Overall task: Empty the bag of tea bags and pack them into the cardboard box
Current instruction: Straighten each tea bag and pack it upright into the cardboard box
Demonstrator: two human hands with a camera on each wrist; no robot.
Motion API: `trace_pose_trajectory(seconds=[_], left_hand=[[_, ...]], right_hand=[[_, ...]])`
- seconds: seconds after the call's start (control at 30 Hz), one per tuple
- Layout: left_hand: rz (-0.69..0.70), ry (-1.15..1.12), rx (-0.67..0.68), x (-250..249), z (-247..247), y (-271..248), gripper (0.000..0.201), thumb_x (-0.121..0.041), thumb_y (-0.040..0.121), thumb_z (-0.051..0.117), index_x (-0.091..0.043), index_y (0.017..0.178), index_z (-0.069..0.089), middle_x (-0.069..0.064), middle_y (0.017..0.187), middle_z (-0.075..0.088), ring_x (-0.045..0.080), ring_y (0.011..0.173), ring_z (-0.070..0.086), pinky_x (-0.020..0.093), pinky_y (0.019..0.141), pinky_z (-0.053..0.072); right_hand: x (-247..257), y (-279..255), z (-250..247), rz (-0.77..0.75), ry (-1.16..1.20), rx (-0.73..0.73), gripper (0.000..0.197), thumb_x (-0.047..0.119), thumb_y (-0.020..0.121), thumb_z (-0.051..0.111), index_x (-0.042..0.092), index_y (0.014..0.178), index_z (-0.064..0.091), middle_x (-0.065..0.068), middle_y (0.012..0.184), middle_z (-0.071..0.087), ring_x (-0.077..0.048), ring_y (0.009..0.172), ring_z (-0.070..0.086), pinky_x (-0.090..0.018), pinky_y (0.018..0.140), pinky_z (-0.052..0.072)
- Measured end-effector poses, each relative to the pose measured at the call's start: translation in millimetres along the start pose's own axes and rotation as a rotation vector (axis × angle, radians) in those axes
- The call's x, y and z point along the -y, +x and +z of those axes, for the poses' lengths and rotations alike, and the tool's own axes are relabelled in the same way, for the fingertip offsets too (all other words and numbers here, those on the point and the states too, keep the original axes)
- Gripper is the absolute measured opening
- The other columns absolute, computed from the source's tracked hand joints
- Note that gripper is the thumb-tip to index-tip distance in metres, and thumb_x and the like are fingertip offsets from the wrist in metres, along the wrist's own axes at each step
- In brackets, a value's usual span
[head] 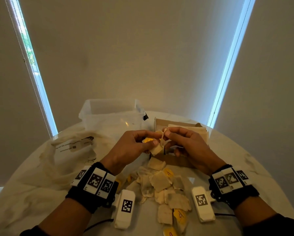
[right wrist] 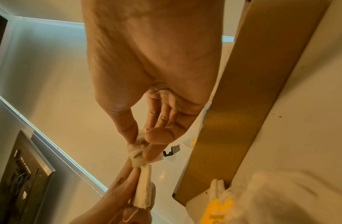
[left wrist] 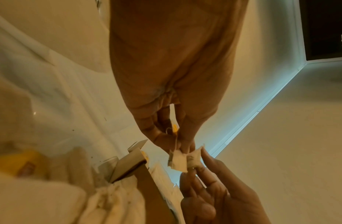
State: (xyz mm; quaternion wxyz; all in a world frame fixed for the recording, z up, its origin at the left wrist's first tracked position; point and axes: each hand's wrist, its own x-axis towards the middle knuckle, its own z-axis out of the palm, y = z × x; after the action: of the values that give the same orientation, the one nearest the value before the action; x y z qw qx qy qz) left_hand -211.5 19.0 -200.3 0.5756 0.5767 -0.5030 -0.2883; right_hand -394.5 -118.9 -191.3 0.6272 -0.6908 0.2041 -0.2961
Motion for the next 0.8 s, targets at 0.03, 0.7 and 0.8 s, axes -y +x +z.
trace_pose_trajectory(seconds=[0.03,0.7,0.8], left_hand=[[0.002,0.0,0.0,0,0,0,0.027,-0.011,0.099,0.074,-0.022,0.122,0.08,-0.008,0.114,0.081,0.01,0.104,0.076,0.024,0.085,0.06],[-0.115,0.144,-0.063,10,-6,3,0.025,-0.012,0.107,0.061,-0.024,0.113,0.081,-0.008,0.103,0.082,-0.002,0.081,0.071,0.017,0.061,0.052],[-0.171,0.142,-0.074,9,-6,3,0.026,-0.011,0.107,0.058,-0.026,0.106,0.079,-0.007,0.096,0.082,-0.003,0.076,0.071,0.015,0.057,0.05]], right_hand=[[1,0,1,0.006,0.015,0.009,0.029,0.027,0.101,0.068,0.013,0.125,0.075,-0.013,0.106,0.08,-0.016,0.071,0.07,-0.026,0.06,0.056],[5,9,-12,-0.05,-0.472,-0.118,0.019,0.04,0.094,0.077,0.032,0.111,0.075,0.007,0.1,0.079,-0.014,0.093,0.076,-0.03,0.076,0.063],[12,18,-8,-0.04,-0.633,-0.028,0.016,0.04,0.096,0.076,0.035,0.11,0.071,0.007,0.099,0.078,-0.011,0.081,0.078,-0.028,0.074,0.065]])
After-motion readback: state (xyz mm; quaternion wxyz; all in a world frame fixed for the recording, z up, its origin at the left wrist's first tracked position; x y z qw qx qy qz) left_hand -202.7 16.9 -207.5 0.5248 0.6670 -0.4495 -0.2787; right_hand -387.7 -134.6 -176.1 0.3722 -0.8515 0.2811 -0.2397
